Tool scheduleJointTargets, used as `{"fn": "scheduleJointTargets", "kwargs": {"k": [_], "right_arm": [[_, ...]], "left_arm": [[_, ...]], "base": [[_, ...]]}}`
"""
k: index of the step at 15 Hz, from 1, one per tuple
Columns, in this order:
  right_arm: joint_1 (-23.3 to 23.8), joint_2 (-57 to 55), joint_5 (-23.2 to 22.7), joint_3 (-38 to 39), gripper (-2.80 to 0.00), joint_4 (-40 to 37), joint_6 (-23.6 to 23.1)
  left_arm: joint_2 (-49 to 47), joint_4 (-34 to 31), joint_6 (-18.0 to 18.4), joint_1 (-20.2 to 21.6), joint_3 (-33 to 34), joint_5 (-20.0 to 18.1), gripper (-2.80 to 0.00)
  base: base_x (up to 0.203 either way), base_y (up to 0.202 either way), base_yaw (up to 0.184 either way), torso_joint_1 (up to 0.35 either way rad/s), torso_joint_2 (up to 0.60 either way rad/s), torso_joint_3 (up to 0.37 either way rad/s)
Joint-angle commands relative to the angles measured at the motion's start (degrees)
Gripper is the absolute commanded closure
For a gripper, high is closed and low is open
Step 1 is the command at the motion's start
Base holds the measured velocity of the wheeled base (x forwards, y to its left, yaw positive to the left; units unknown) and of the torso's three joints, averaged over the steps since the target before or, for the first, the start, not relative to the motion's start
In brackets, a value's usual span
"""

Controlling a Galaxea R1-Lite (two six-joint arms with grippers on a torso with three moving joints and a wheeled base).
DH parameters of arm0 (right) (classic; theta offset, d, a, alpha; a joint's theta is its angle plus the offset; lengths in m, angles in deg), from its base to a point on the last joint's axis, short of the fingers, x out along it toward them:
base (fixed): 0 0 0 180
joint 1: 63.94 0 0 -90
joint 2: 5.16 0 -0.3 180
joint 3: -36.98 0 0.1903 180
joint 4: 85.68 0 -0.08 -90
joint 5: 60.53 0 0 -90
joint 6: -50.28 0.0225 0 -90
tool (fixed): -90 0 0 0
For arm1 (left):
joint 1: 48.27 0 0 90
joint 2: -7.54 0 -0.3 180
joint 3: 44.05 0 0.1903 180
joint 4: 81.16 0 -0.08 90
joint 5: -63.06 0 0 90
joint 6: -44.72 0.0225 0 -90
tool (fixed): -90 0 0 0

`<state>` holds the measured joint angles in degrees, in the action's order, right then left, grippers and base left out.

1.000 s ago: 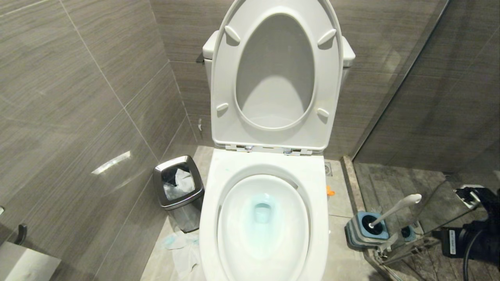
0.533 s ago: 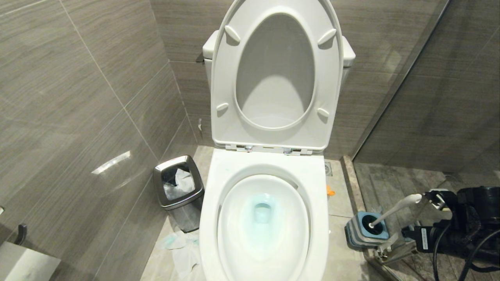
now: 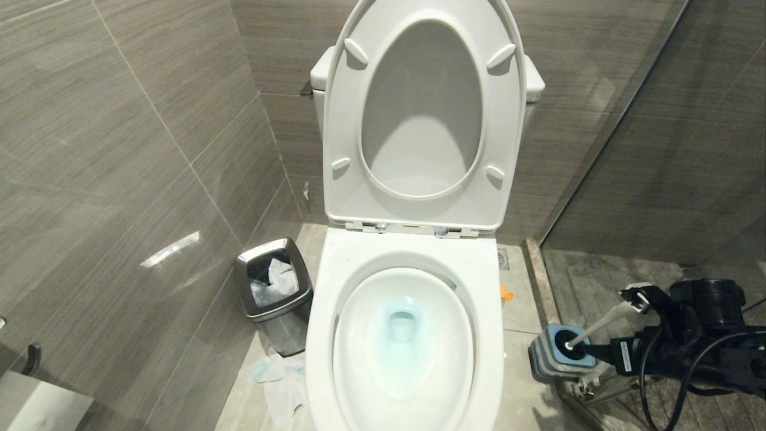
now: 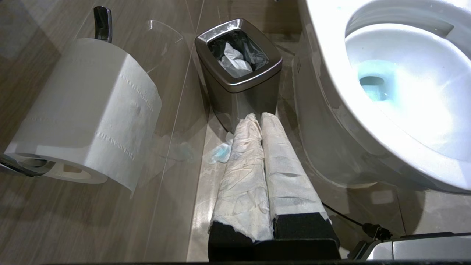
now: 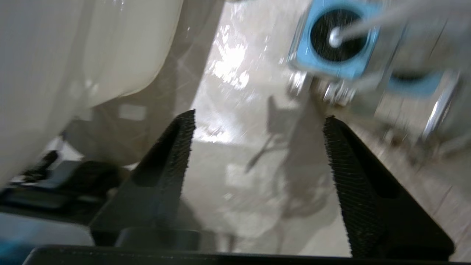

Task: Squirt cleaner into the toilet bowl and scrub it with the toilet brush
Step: Pour in the cleaning agent

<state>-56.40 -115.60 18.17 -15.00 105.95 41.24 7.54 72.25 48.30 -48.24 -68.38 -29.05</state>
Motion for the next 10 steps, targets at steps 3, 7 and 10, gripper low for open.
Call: {"fn": "scheduleJointTargets", "kwargs": {"k": [3, 7, 10], "right_arm": [[-1.0, -6.6, -0.1, -1.2, -2.80, 5.8, -10.7], [-1.5, -11.3, -0.1, -1.9, -2.80, 13.7, -11.5], [-3.0, -16.5, 0.1, -6.4, -2.80, 18.4, -8.2]], "left_arm": [[0.0, 0.0, 0.0, 0.1, 0.0, 0.0, 0.00], [0.0, 0.0, 0.0, 0.0, 0.0, 0.0, 0.00], [0.0, 0.0, 0.0, 0.1, 0.0, 0.0, 0.00]], "base": [[0.000, 0.000, 0.000, 0.000, 0.00, 0.000], [0.000, 0.000, 0.000, 0.000, 0.00, 0.000], [0.000, 0.000, 0.000, 0.000, 0.00, 0.000]]}}
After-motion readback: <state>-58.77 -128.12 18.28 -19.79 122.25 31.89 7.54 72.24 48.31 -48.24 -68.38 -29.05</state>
